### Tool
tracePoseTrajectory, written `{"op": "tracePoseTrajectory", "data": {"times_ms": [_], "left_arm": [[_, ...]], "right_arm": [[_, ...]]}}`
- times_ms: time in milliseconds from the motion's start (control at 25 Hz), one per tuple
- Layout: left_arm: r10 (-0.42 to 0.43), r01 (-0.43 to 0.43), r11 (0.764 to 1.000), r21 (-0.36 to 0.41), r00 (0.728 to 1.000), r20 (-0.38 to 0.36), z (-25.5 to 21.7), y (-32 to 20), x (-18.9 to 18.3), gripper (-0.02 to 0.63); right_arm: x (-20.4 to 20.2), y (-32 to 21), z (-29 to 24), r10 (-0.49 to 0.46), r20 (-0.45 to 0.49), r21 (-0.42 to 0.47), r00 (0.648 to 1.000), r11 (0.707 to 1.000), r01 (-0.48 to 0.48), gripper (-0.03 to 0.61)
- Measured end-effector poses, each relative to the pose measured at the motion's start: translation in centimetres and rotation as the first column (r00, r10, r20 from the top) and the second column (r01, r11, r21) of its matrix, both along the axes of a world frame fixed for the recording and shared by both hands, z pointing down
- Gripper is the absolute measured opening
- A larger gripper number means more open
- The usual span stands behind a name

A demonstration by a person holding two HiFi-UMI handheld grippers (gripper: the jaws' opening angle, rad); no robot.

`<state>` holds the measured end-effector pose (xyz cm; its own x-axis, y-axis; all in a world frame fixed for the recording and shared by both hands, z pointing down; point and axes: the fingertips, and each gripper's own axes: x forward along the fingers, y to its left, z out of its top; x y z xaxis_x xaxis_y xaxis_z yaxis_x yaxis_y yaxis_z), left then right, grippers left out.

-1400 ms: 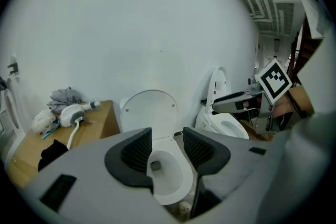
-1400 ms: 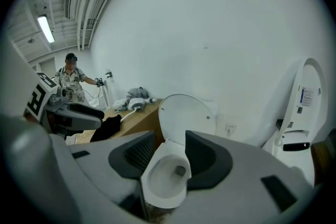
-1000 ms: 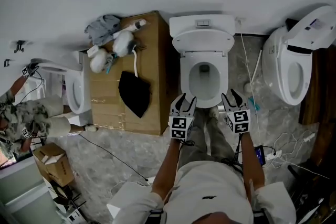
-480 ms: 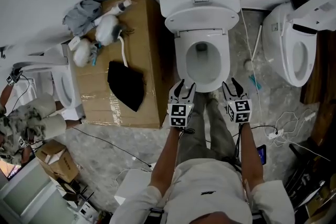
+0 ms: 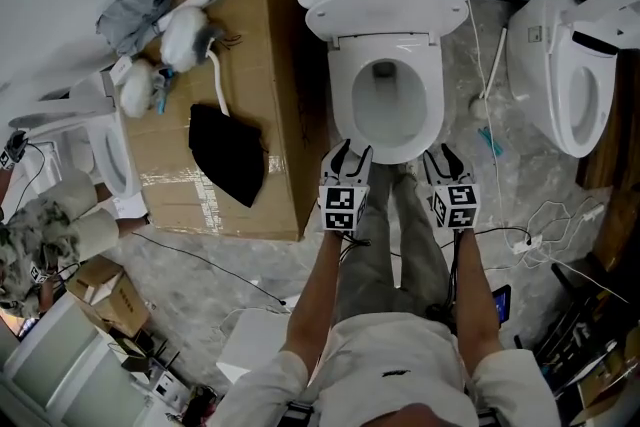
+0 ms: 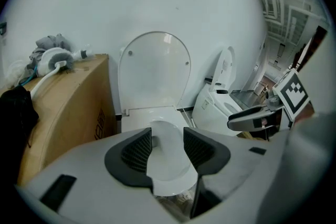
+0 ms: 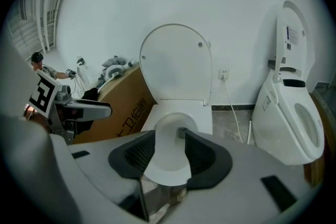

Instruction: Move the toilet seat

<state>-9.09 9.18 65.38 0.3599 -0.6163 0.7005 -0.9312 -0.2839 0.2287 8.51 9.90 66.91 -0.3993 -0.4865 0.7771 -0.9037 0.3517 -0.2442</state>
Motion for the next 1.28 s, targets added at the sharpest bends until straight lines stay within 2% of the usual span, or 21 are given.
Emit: {"op": "tracePoseTrajectory", "data": {"times_ms": [600, 1280], "left_arm": [[-0.046, 0.046, 0.996, -0.081, 0.999, 0.008, 8.5, 1.4, 0.2, 0.209], [-0.137, 0.137, 0.972, -0.192, 0.99, 0.015, 16.5, 5.0, 0.0, 0.209]], "right_arm": [[1.3, 1.4, 8.3, 0.007, 0.009, -0.077, 1.0, 0.997, -0.007, 0.193], [1.7, 5.0, 14.7, 0.003, 0.041, -0.162, 0.999, 0.987, 0.003, 0.193]]}}
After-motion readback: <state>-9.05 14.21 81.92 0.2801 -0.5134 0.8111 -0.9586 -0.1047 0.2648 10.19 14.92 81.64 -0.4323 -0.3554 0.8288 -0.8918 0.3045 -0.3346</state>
